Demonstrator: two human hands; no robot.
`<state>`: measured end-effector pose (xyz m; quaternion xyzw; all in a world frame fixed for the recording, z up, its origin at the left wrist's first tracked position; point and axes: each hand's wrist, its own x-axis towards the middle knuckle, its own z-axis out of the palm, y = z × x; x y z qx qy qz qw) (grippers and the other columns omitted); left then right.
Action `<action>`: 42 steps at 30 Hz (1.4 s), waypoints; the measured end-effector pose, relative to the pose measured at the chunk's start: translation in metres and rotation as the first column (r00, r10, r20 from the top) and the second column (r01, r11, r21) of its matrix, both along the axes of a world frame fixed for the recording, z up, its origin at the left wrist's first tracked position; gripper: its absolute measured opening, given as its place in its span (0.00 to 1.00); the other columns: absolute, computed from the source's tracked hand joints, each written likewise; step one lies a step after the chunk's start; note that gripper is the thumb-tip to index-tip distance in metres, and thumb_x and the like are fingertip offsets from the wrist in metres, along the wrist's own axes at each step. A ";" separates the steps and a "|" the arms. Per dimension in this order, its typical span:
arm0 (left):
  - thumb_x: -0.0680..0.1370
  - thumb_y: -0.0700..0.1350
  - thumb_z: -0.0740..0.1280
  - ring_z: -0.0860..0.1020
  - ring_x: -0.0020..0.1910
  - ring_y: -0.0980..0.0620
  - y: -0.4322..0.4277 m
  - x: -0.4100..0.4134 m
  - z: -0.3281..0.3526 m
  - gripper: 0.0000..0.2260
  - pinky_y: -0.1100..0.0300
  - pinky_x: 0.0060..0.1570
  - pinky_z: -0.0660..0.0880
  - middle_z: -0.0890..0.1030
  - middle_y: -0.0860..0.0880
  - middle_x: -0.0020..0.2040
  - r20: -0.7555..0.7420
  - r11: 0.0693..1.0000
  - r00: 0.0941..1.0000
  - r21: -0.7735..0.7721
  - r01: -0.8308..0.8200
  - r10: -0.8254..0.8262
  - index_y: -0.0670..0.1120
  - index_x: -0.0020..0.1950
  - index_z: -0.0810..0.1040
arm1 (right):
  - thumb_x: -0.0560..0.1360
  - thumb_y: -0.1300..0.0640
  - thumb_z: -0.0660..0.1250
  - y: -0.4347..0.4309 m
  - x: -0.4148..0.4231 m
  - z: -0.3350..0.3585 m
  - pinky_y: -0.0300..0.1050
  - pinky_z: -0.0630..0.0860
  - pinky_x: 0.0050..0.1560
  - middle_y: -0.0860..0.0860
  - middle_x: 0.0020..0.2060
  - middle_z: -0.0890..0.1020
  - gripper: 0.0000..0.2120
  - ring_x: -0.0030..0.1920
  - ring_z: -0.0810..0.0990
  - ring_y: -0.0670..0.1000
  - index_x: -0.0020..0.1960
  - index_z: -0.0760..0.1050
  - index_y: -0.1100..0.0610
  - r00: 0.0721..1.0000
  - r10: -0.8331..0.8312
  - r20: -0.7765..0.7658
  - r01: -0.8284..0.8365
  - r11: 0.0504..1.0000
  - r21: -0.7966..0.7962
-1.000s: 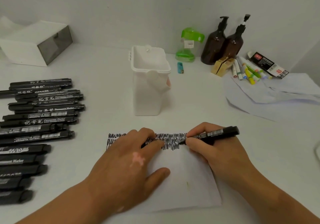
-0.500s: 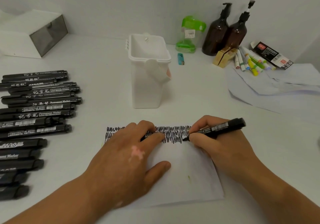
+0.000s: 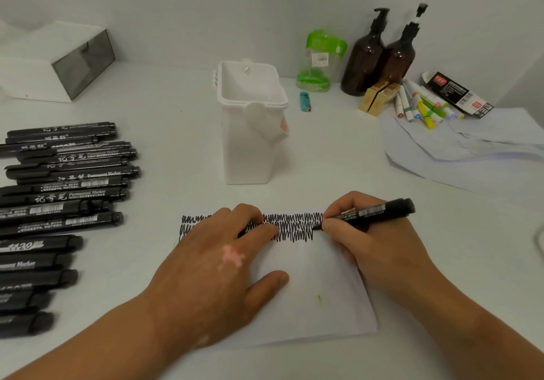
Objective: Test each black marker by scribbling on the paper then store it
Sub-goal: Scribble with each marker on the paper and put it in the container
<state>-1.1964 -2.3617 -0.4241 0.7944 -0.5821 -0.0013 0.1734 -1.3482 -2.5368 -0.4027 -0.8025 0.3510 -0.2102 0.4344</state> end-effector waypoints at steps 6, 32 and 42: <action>0.74 0.67 0.59 0.76 0.53 0.54 0.000 0.000 -0.001 0.23 0.57 0.53 0.76 0.75 0.58 0.59 -0.003 1.000 1.000 -0.011 0.007 -0.007 0.58 0.64 0.75 | 0.71 0.60 0.72 -0.001 -0.001 -0.001 0.33 0.66 0.24 0.45 0.23 0.77 0.06 0.24 0.72 0.45 0.38 0.80 0.51 1.000 0.015 -0.003 -0.015 1.000 0.004; 0.78 0.35 0.61 0.74 0.32 0.58 0.031 0.029 0.026 0.17 0.69 0.34 0.69 0.79 0.58 0.38 -0.630 0.907 0.770 -0.260 -0.332 0.102 0.58 0.58 0.69 | 0.66 0.54 0.76 0.018 0.044 0.034 0.42 0.68 0.25 0.56 0.26 0.76 0.08 0.27 0.72 0.54 0.44 0.83 0.55 0.918 0.148 0.369 -0.253 0.934 0.254; 0.64 0.53 0.77 0.85 0.42 0.56 0.027 0.042 0.024 0.15 0.68 0.42 0.77 0.87 0.51 0.43 -0.885 0.865 0.464 -0.256 -0.431 -0.031 0.59 0.50 0.85 | 0.69 0.53 0.77 0.020 0.031 0.018 0.42 0.71 0.25 0.57 0.28 0.77 0.11 0.25 0.73 0.53 0.37 0.79 0.57 0.867 0.075 0.492 -0.288 0.882 0.373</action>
